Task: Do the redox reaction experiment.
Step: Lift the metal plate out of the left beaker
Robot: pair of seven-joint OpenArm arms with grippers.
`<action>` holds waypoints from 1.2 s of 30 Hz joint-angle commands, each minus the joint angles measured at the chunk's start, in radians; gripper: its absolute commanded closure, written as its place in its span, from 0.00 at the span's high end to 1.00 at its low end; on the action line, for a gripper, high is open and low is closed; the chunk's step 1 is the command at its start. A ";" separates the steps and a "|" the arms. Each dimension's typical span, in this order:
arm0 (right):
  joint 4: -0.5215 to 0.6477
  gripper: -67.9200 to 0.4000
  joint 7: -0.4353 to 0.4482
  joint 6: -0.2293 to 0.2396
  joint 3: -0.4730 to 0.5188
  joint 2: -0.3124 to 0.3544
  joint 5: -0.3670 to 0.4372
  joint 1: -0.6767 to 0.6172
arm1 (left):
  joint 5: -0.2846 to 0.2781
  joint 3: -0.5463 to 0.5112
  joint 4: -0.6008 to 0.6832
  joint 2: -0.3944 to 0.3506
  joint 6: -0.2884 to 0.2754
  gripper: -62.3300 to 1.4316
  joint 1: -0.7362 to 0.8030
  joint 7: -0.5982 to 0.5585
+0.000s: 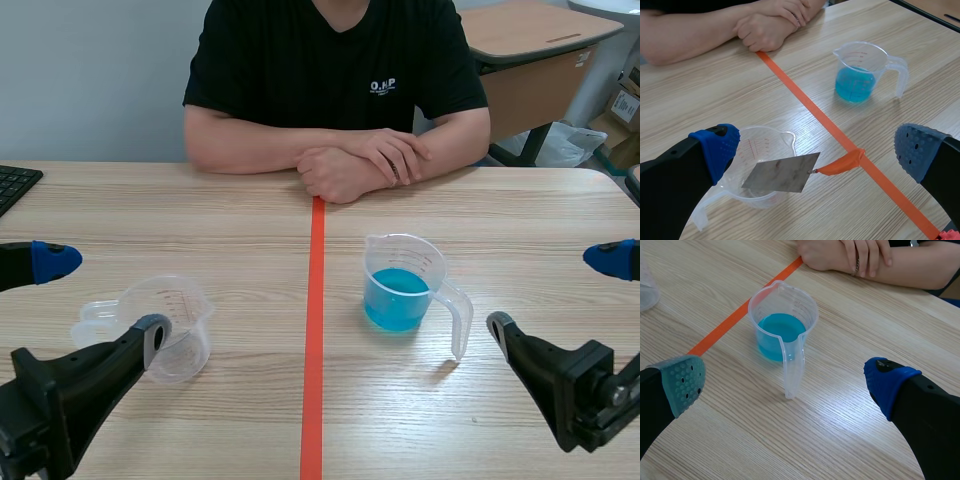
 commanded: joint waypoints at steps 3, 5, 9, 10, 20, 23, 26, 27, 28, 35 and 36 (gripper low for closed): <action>0.014 1.00 0.015 -0.003 0.001 0.010 0.007 0.000 | -0.006 0.001 0.020 0.002 -0.005 1.00 -0.005 -0.019; 0.014 1.00 0.015 -0.003 0.001 0.010 0.007 0.000 | -0.006 0.001 0.020 0.002 -0.004 1.00 -0.005 -0.019; 0.014 1.00 0.015 -0.003 0.001 0.010 0.007 0.000 | -0.006 0.001 0.020 0.002 -0.004 1.00 -0.005 -0.019; 0.014 1.00 0.015 -0.003 0.001 0.010 0.007 0.000 | -0.006 0.001 0.020 0.002 -0.004 1.00 -0.005 -0.019; 0.014 1.00 0.016 0.009 0.001 0.010 0.007 0.001 | -0.005 -0.024 0.020 0.002 0.008 1.00 0.012 -0.019; 0.014 1.00 0.016 0.012 0.001 0.010 0.007 0.001 | -0.005 -0.065 0.020 0.002 0.026 1.00 0.052 -0.026; 0.014 1.00 0.019 0.012 0.001 0.010 0.007 0.001 | -0.005 -0.115 0.020 0.002 0.026 1.00 0.117 -0.025; 0.014 1.00 0.019 0.012 0.001 0.010 0.007 0.001 | -0.005 -0.132 0.020 0.002 0.026 1.00 0.143 -0.024; 0.014 1.00 0.019 0.012 0.001 0.010 0.007 0.001 | -0.005 -0.148 0.020 0.002 0.026 1.00 0.171 -0.022; 0.015 1.00 0.039 0.019 0.001 0.011 0.002 0.001 | -0.005 -0.202 0.017 0.026 0.076 1.00 0.352 -0.018; 0.015 1.00 0.047 0.024 0.001 0.011 -0.001 0.001 | -0.004 -0.202 0.010 0.036 0.079 1.00 0.369 -0.018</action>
